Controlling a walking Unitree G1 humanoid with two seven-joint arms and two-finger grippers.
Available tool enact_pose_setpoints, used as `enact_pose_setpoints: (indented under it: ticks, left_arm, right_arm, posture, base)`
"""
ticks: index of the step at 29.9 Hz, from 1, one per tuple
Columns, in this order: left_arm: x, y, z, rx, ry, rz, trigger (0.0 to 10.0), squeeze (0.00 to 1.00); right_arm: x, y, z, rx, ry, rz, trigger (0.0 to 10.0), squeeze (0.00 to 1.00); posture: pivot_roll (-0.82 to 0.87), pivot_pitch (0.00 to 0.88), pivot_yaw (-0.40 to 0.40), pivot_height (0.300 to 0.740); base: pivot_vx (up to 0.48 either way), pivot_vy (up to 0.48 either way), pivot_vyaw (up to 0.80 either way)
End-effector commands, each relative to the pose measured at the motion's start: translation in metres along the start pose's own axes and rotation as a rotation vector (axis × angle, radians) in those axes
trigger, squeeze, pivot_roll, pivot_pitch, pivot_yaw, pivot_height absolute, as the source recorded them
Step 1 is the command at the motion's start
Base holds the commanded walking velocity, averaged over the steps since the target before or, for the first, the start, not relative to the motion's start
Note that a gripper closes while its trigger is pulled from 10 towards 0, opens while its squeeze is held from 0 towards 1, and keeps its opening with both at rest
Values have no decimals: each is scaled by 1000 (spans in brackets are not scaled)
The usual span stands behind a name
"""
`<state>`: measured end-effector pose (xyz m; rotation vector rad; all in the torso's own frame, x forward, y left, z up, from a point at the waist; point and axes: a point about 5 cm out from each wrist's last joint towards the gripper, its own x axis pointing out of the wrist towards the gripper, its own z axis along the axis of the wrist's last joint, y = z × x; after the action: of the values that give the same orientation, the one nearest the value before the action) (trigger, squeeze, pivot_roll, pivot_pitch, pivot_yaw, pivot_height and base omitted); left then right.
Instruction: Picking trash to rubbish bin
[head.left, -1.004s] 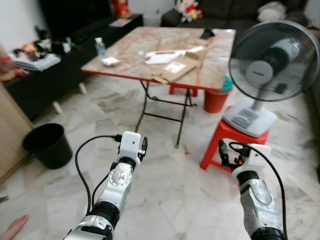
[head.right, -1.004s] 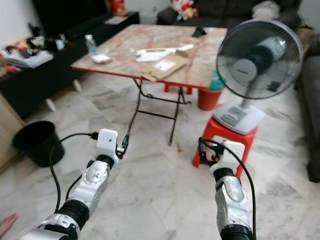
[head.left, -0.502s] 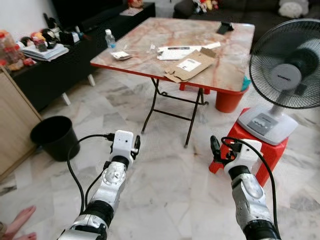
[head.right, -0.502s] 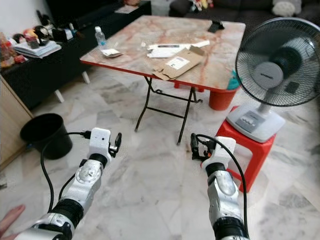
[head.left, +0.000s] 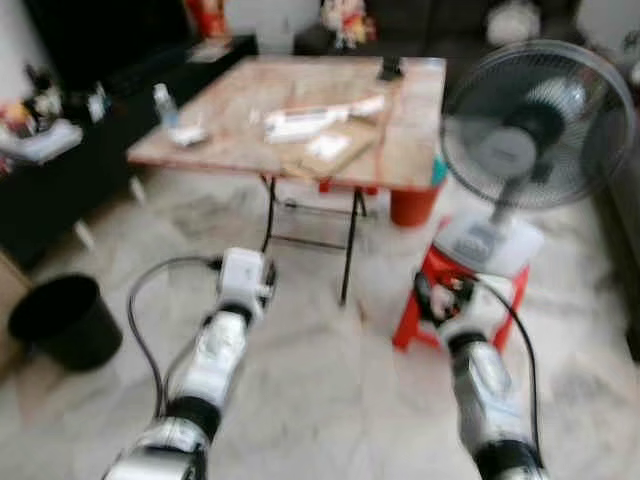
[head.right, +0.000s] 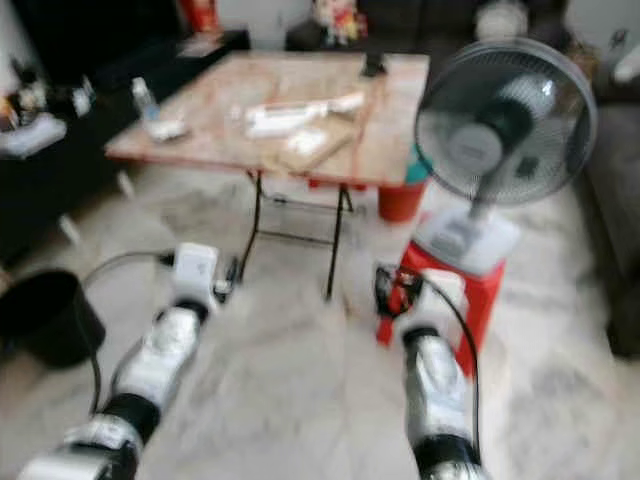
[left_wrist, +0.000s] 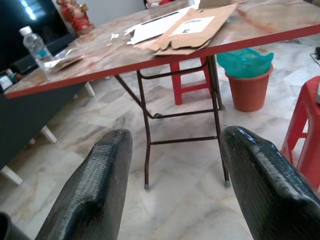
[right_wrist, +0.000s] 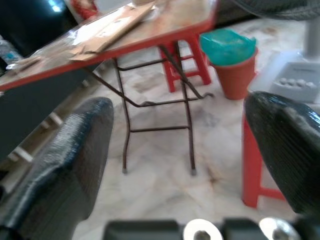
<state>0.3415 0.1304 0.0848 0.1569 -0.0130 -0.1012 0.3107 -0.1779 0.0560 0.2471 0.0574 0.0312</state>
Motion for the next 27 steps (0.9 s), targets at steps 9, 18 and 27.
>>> enact_pose_setpoints:
  ticks: [9,18,27]
  left_arm:
    - [1,-1,2,-6,-10,-5,10000,0]
    - [3,-2,4,-8,-9,-4,10000,0]
    - [7,-11,7,-23,-10,-26,10000,0]
  right_arm:
    - [4,1,-2,22,10,-1,10000,0]
    - [7,-2,2,17,5,-3,10000,0]
    - [8,-8,7,2,-11,-18,10000,0]
  posture:
    - [-157,0,88,740]
    - [-174,0,83,740]
    - [-197,0,85,740]
  base:
    - [300,0,-350]
    - [301,0,-788]
    - [299,0,-788]
